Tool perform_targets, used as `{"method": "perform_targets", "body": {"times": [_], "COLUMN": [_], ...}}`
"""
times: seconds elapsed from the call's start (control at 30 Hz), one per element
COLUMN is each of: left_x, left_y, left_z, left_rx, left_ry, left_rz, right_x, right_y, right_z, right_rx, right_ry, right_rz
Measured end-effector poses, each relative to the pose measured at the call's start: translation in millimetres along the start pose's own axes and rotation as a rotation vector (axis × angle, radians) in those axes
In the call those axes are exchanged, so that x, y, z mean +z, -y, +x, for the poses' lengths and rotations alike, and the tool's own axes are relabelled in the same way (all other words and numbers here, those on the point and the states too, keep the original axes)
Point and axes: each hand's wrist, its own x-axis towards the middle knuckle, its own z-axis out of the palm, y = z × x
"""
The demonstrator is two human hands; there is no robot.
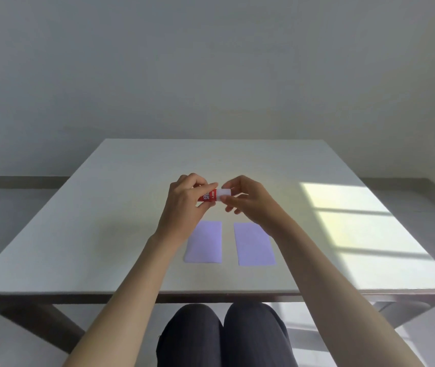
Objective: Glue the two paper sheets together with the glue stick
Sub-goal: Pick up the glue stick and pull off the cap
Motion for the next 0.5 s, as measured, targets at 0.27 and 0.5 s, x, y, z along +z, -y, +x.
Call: {"method": "perform_targets", "body": {"times": [0.27,0.5], "left_x": [0,2], "left_y": [4,17], "left_z": [1,-2], "left_rx": [0.009,-0.279], "left_ry": [0.041,-0.043], "left_rz": [0.05,-0.125], "right_x": [3,-24], "right_y": [-5,-24], "right_z": [0,19], "right_rx": [0.055,-0.101], "right_ry": [-0.013,-0.355], "right_rz": [0.048,-0.238]}}
